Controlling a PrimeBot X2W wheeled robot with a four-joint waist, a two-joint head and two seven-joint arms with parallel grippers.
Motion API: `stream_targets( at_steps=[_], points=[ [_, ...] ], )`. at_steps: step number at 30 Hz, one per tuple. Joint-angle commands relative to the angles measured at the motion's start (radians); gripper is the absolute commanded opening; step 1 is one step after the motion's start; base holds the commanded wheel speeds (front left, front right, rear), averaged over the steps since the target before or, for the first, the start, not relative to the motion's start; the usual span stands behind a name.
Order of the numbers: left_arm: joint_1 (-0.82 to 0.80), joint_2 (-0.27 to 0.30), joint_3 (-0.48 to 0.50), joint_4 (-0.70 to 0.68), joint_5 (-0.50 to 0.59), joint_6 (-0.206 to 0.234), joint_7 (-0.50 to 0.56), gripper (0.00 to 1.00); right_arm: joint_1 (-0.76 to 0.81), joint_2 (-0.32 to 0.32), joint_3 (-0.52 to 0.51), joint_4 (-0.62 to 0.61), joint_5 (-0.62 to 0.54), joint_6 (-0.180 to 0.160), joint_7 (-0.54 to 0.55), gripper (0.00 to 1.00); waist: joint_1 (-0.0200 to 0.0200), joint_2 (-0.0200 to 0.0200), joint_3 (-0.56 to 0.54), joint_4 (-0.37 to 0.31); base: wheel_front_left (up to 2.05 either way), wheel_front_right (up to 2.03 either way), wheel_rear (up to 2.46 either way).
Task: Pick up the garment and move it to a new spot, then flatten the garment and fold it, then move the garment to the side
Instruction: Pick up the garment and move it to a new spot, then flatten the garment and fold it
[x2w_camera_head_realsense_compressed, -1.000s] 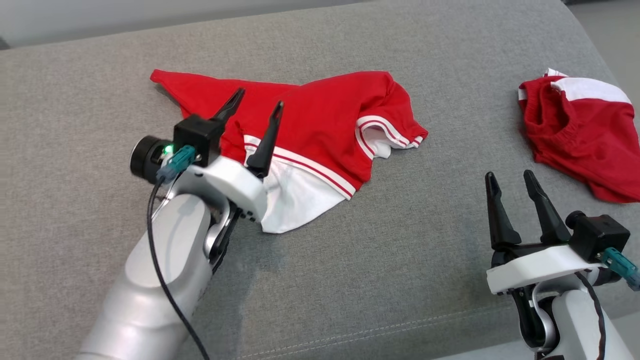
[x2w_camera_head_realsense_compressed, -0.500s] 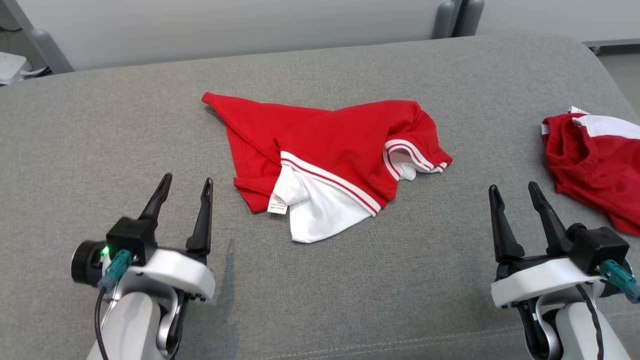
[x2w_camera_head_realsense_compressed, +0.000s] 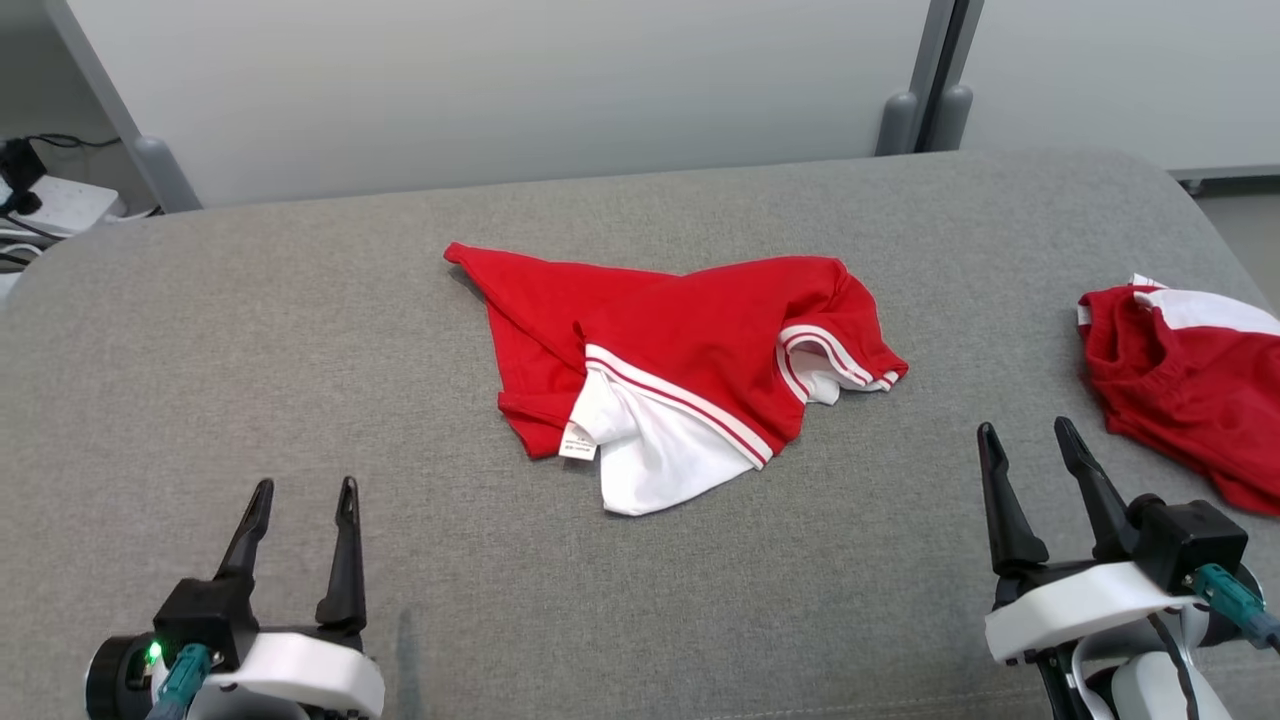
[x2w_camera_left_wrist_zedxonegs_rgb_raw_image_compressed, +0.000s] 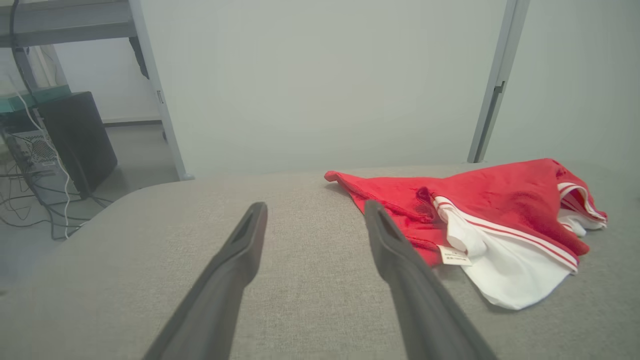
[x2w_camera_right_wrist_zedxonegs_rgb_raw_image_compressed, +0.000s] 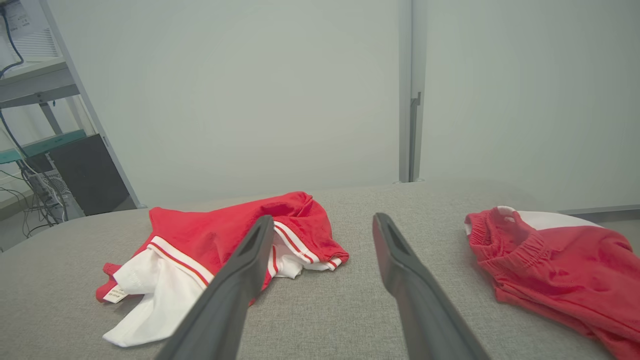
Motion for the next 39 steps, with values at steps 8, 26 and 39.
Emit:
stream_targets(
  at_steps=[8,26,39],
  points=[
    [0.046,-0.021,0.105,-0.053,0.024,0.010,-0.005,1.00,0.016,-0.001,0.008,-0.028,-0.022,0.004,-0.013,1.00,0.0000,-0.0001,-0.031,0.018,0.00,0.00,0.00],
    [0.027,-0.052,0.120,-0.023,0.039,-0.049,-0.005,1.00,-0.014,-0.029,0.173,0.033,0.001,0.004,-0.010,1.00,0.0000,-0.0001,0.005,0.104,0.00,0.00,0.00],
    [-0.013,-0.056,0.039,-0.016,0.001,-0.043,-0.005,1.00,-0.259,-0.065,0.444,0.362,0.047,0.004,0.021,1.00,0.0000,-0.0001,0.088,0.331,0.00,0.00,0.00]
  ],
)
